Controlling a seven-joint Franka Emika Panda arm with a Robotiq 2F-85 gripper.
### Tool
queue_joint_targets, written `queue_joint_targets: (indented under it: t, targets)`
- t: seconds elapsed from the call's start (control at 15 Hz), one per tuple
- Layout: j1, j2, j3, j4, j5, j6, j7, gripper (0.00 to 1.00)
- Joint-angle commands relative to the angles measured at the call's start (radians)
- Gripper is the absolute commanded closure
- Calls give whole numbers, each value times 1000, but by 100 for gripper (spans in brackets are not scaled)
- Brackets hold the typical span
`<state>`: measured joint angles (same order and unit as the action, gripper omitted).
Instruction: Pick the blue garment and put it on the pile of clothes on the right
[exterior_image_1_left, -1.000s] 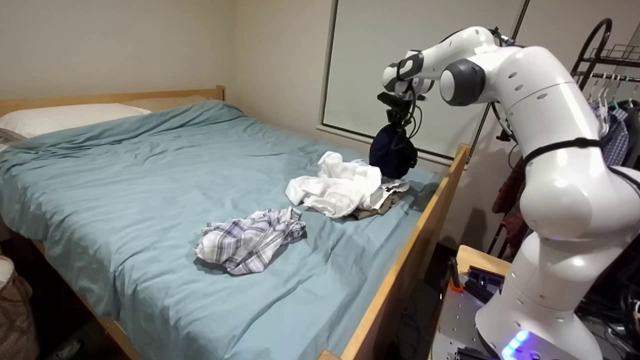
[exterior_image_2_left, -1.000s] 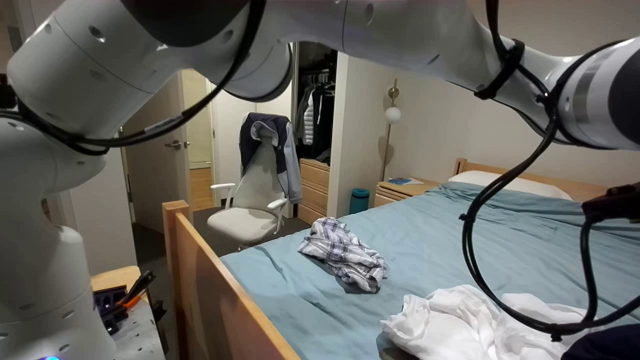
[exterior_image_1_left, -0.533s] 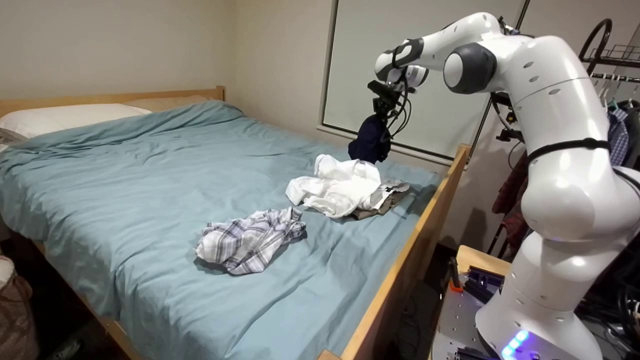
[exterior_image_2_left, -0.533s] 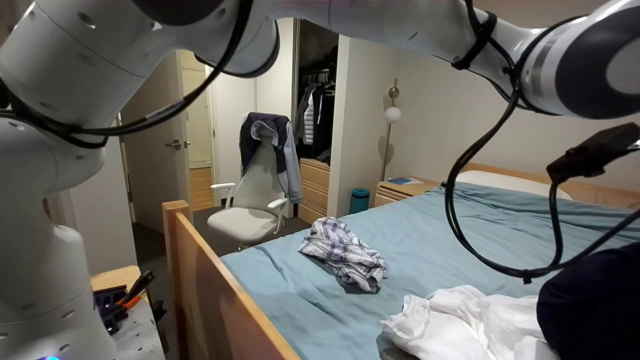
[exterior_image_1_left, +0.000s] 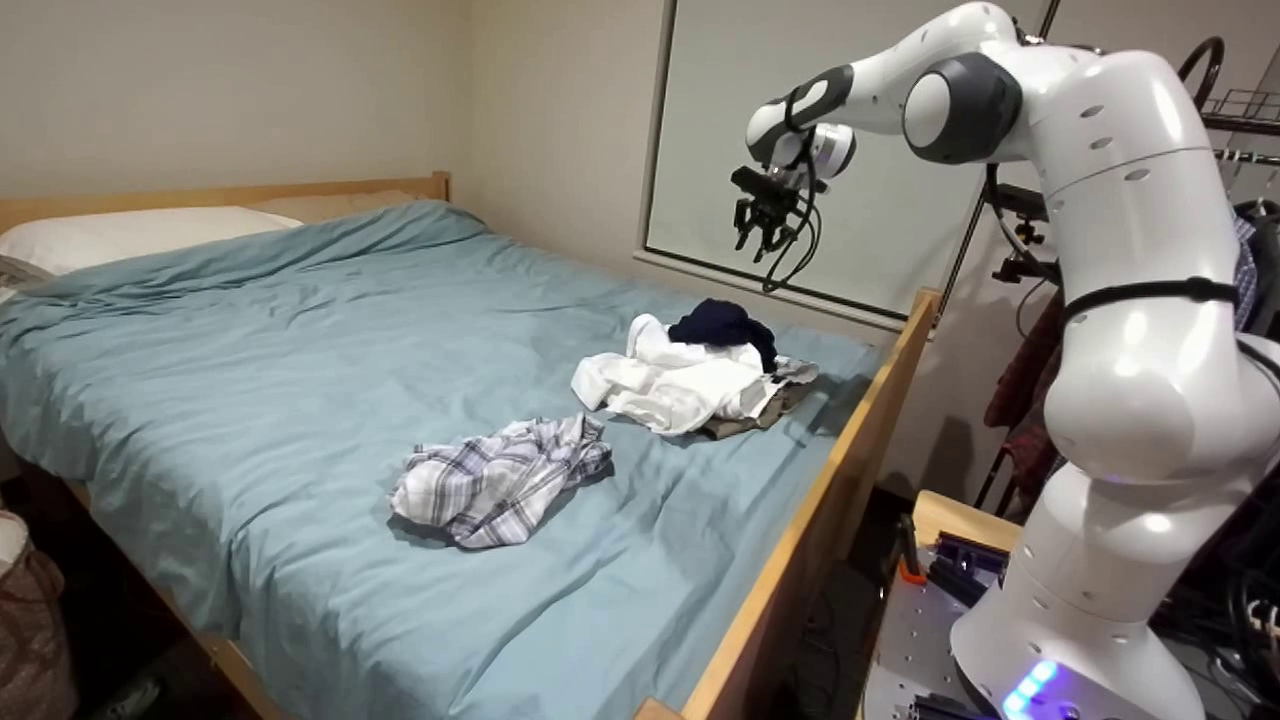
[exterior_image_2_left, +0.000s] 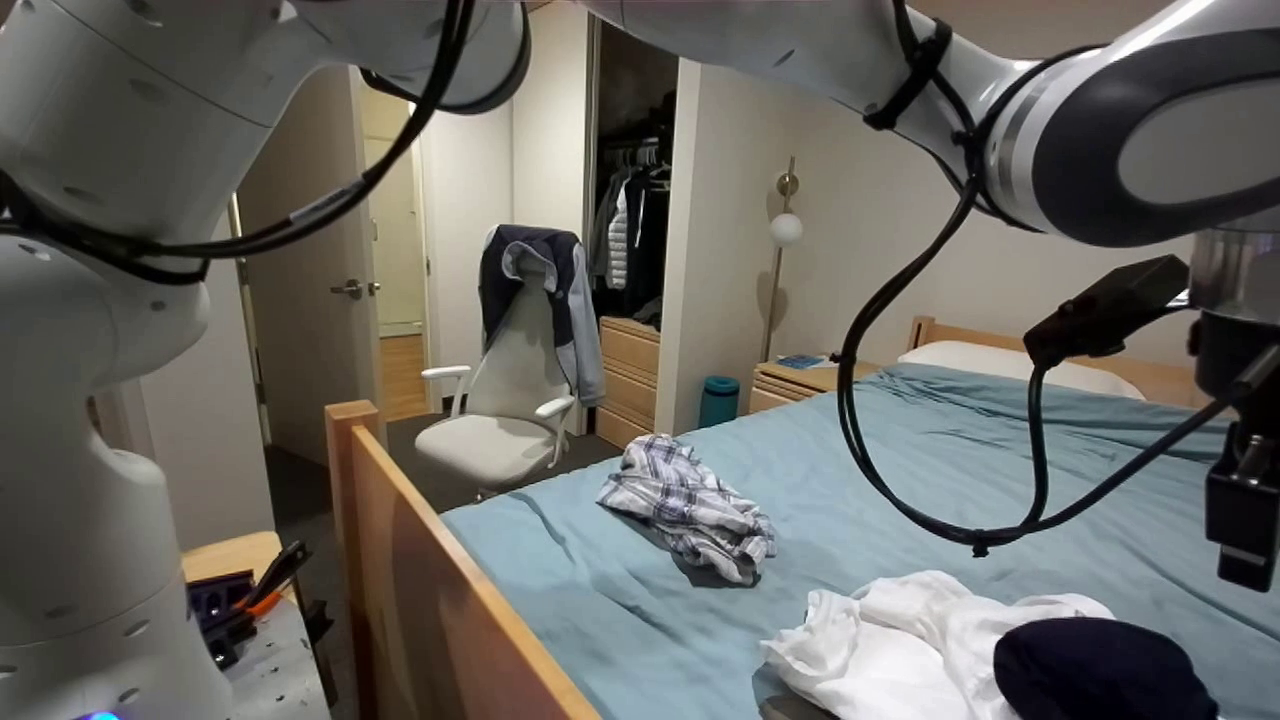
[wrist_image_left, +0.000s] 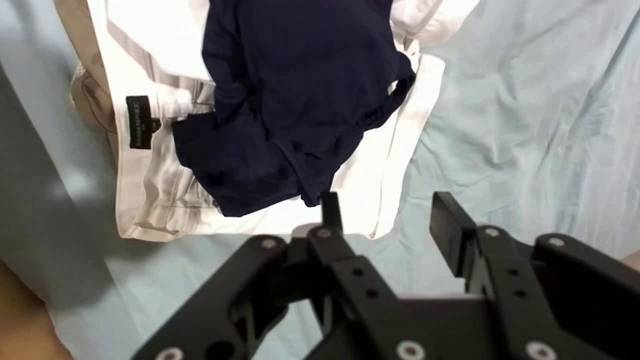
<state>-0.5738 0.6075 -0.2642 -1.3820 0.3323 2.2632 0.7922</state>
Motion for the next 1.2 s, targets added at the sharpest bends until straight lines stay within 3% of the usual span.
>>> queue_joint_targets:
  t: [0.0,0.2,0.53,0.6,0.87,1.0,1.13]
  targets:
    - [-33,6,19,28,70,-54,-77,18]
    - [-54,-6,33,39,134,-37,-133,2]
    - [-106,-175,93,-176,138,6,-479,0]
    - [-53,-67,30,-38,127,-25,-351,0]
    - [-49,-75,23,-50,125,-26,-366,0]
    - [-46,-162,53,-170,105,45,-503,0]
    - [-61,-265,73,-297,135,17,-650,0]
